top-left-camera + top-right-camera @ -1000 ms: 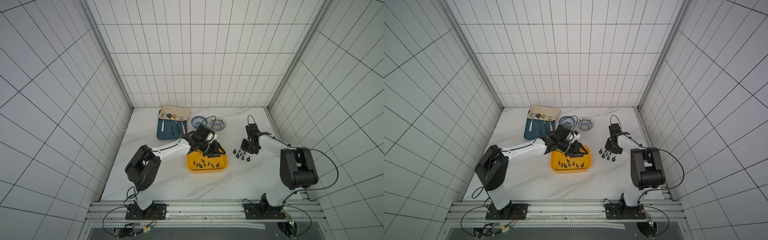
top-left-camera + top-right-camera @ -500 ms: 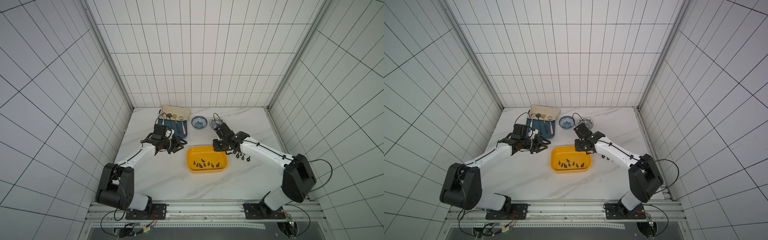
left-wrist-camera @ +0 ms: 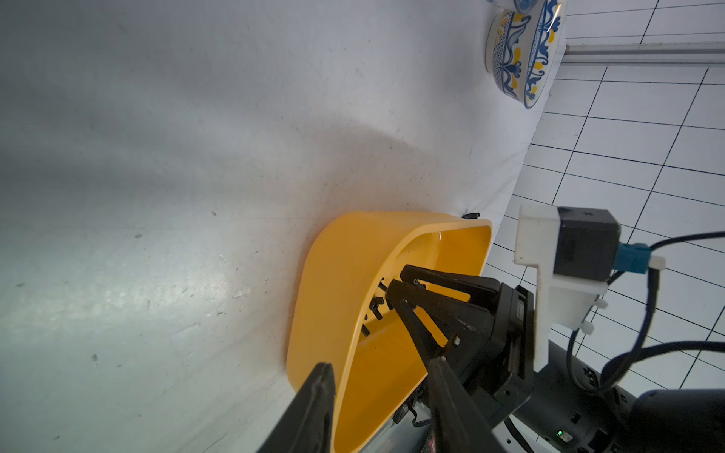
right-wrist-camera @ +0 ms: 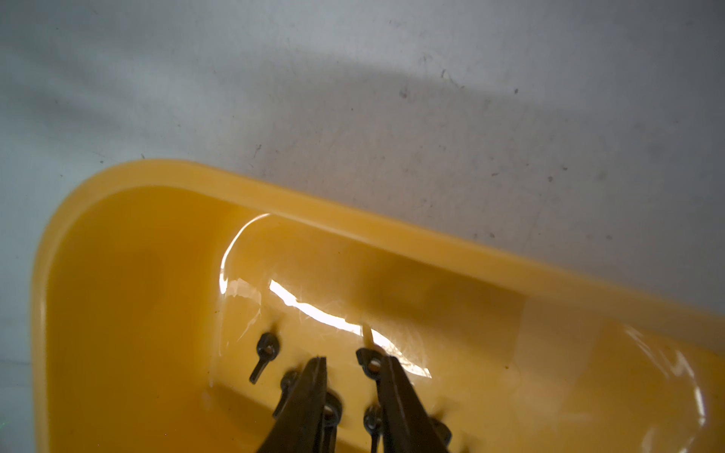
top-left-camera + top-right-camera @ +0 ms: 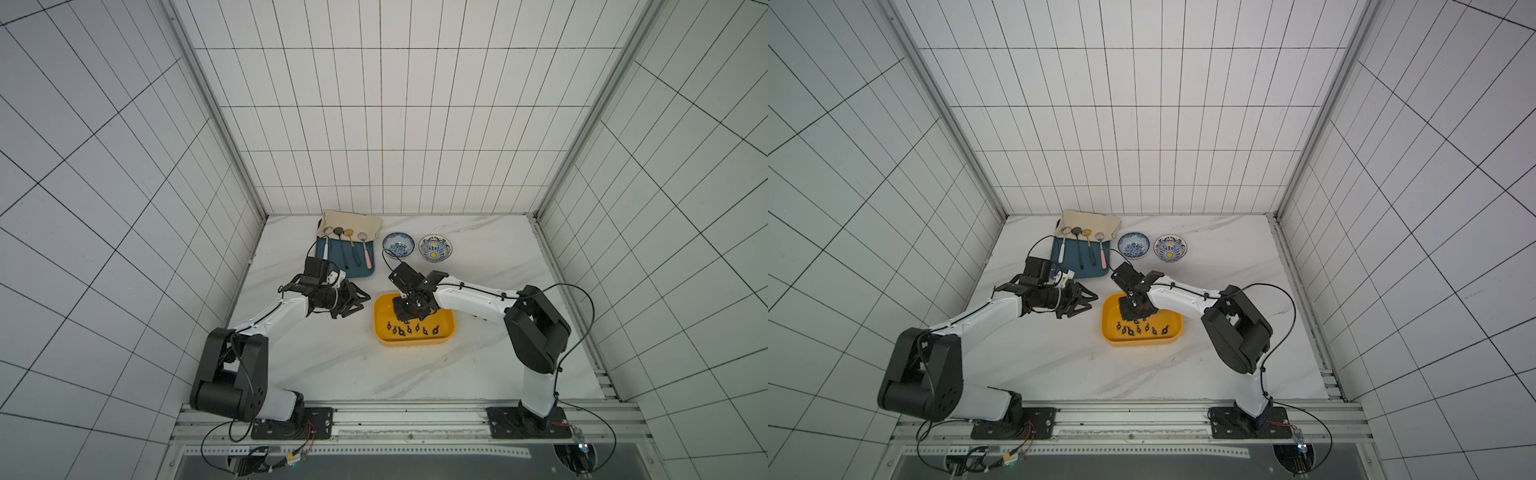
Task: Take out the wing nut from the storage box
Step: Pick up the wing nut from the storage box.
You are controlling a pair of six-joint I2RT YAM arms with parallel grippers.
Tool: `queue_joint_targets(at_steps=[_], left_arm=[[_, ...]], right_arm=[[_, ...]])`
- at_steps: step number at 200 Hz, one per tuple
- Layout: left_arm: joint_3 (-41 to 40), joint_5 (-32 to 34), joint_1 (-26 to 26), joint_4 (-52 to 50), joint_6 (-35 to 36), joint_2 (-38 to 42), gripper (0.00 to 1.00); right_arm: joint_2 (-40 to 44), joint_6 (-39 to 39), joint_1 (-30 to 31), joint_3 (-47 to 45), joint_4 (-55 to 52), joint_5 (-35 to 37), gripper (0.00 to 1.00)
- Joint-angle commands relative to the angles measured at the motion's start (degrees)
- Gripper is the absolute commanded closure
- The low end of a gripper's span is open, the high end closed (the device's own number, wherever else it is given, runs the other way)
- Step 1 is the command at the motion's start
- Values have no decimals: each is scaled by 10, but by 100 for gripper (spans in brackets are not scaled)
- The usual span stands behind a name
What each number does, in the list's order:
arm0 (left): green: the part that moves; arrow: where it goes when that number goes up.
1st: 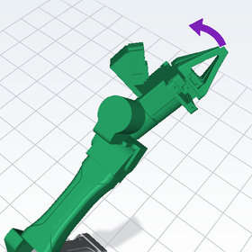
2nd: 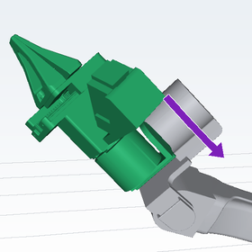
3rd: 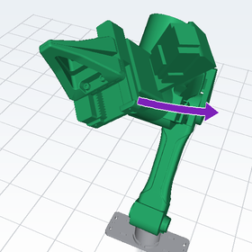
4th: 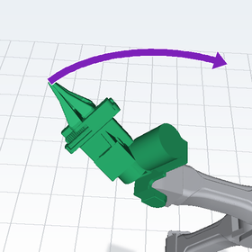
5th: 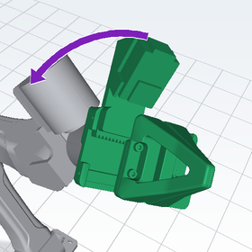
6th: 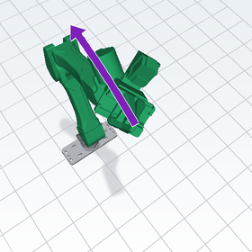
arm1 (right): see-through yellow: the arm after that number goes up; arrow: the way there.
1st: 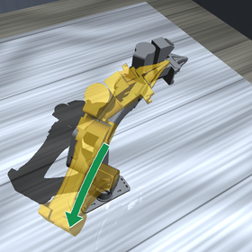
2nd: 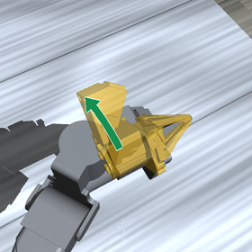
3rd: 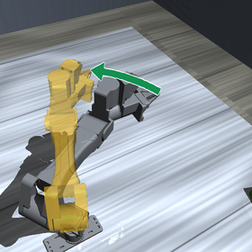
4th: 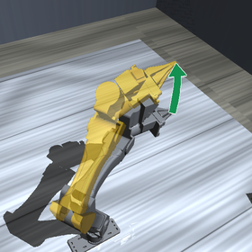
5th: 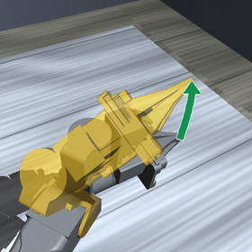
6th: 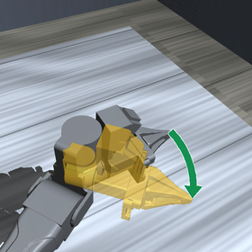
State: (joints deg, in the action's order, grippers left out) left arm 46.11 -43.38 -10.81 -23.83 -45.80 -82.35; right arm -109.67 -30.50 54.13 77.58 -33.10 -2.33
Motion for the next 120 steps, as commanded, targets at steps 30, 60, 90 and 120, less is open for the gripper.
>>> queue_joint_targets(at_steps=[30,60,90,120], left_arm=[[-7,-14,0,11,16,5,57],[-7,-16,0,13,17,4,57],[-8,-16,0,13,17,3,57],[-8,-16,0,13,17,6,57]], right_arm=[[-25,-4,3,25,-15,-1,72],[-29,-6,2,18,-14,-7,71],[-34,-8,4,17,-13,-8,73],[-39,-10,3,19,-15,-10,74]])
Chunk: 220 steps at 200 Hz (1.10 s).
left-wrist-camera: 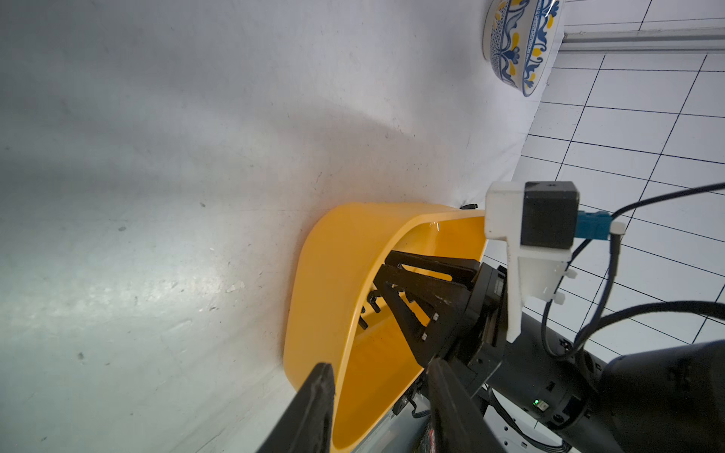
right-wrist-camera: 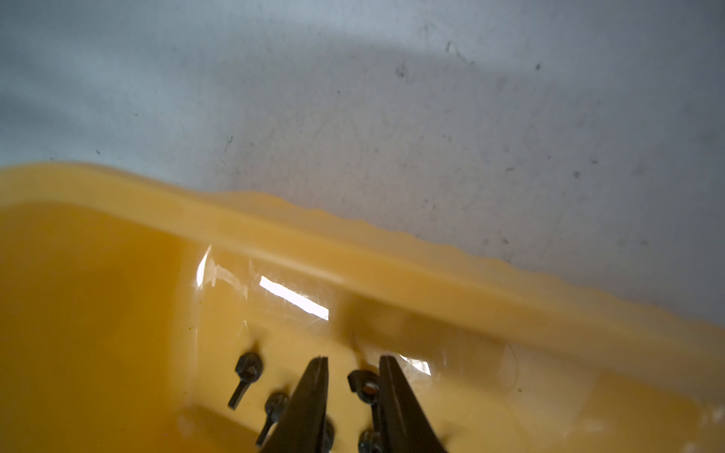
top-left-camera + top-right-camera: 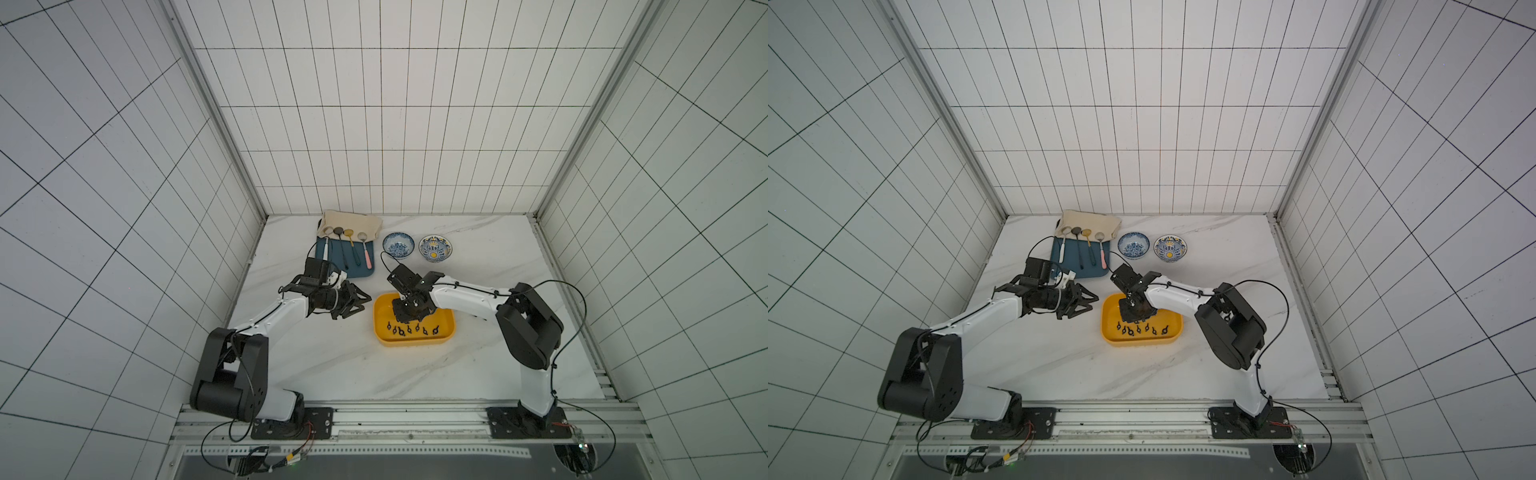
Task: Take out the wing nut from the storage box
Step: Pick up the wing nut from the storage box.
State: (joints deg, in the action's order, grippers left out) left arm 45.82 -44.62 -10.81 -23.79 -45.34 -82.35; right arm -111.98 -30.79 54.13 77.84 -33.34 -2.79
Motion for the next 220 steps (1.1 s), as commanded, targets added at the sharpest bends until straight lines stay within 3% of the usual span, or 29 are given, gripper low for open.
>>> queue_joint_targets(at_steps=[1,74,162,220], left_arm=[[-6,-4,-1,13,12,6,57],[-6,-2,0,12,12,6,57],[3,4,-3,9,8,14,57],[63,22,-58,-13,8,14,57]], right_arm=[[-16,-7,3,16,-13,-6,74],[-24,-5,4,13,-13,-8,79],[23,-11,3,7,-4,34,94],[75,-4,-27,-5,-23,65,95]])
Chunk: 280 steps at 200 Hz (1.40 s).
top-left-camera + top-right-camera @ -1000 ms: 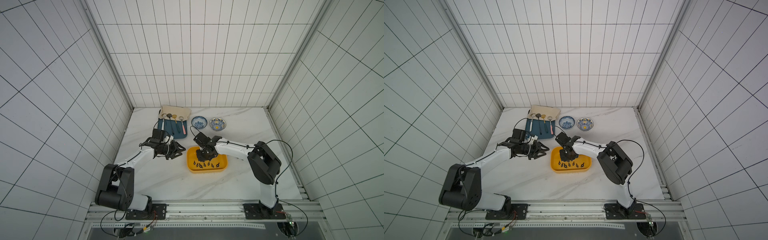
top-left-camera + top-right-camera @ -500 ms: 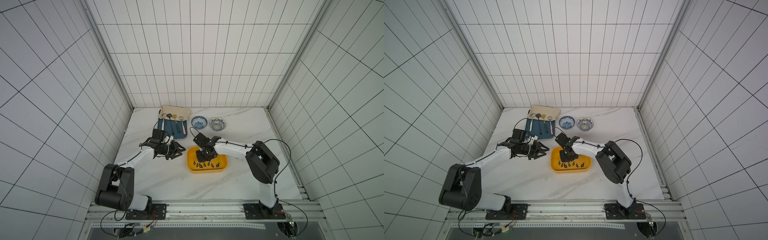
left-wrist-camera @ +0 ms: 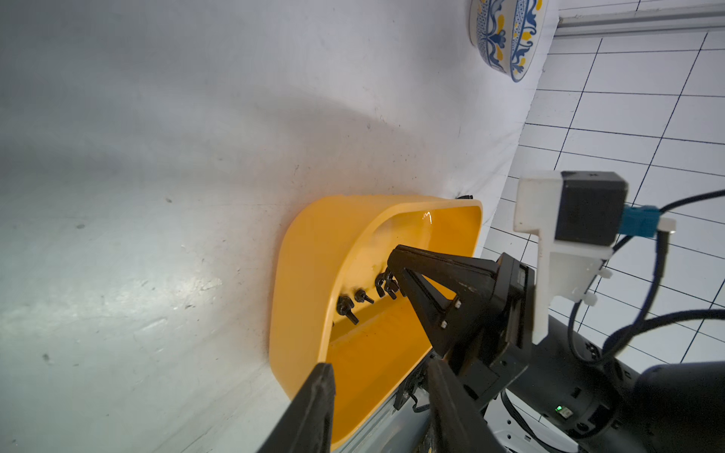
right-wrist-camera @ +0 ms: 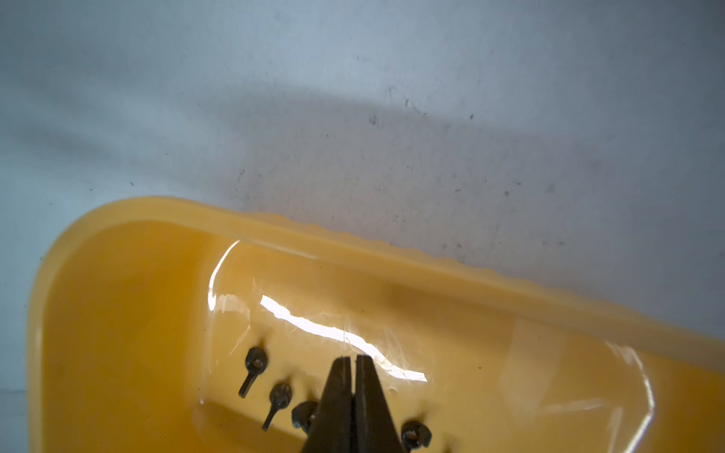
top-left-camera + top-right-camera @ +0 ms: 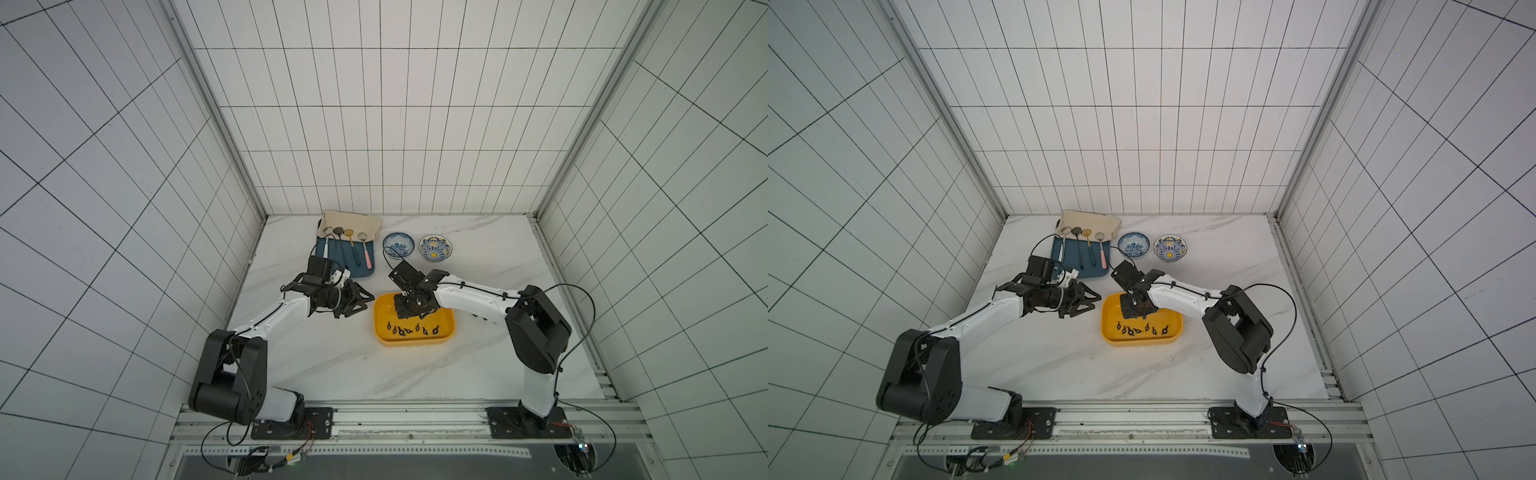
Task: Take out the wing nut from the storage box
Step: Pick up the wing nut from the storage box, then place the wing nut at the center of the board.
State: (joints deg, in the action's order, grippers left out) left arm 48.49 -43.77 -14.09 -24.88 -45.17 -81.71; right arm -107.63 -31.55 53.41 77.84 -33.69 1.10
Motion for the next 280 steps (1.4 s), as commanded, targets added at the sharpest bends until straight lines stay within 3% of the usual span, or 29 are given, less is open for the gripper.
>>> queue_joint_targets(at_steps=[1,65,114,161,194,280], left_arm=[[38,15,-27,-2,6,7,57],[141,33,-132,16,-21,-72,57],[270,37,-247,40,-38,-193,57],[358,24,-307,63,-55,-292,57],[370,8,-317,79,-66,-323,58],[351,8,-316,76,-59,-311,58]], right_arm=[[33,4,-20,-6,-20,27,95],[134,19,-123,-76,-43,50,95],[211,43,-300,-162,-55,42,95],[221,49,-446,-234,-26,6,94],[193,55,-471,-241,-12,3,95],[135,34,-483,-229,32,-4,95]])
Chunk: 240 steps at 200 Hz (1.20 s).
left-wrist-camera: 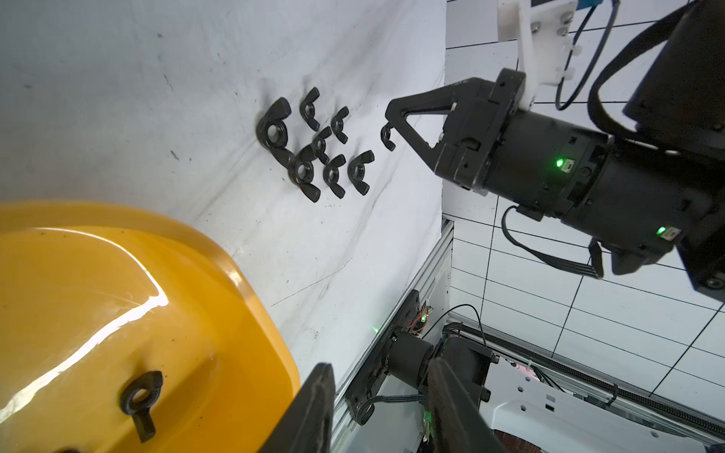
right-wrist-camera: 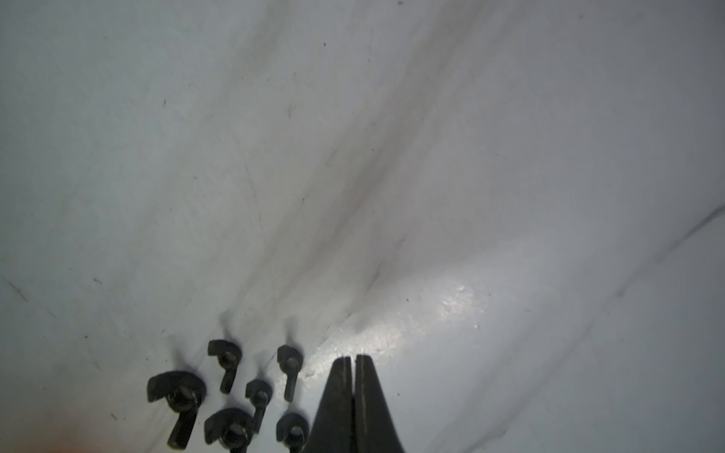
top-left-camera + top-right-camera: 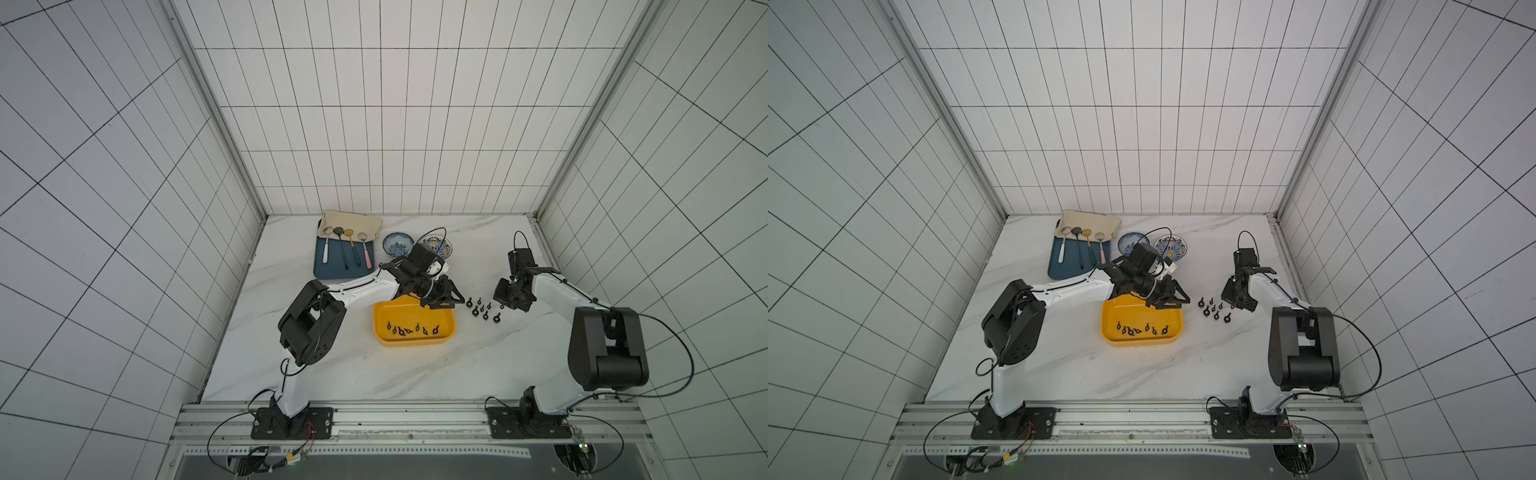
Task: Take out the wing nut from the storage box
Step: Place the wing nut at the center of the board.
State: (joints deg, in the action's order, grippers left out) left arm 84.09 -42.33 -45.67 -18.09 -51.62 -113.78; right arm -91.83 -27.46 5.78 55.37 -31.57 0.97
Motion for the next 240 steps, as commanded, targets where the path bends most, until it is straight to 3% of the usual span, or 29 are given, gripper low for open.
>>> queue_joint_targets(at_steps=[1,150,206,240], left_arm=[[-5,-7,0,8,5,10,57],[-31,-7,1,7,14,21,57],[-42,-6,6,7,14,37,57],[-57,-4,35,5,18,58,57]], right_arm=[[-23,-7,-7,-4,11,-3,95],[-69,-3,-7,-8,27,-4,88],[-52,-1,-7,-5,19,-4,83],[-20,-1,-7,1,8,-3,78]])
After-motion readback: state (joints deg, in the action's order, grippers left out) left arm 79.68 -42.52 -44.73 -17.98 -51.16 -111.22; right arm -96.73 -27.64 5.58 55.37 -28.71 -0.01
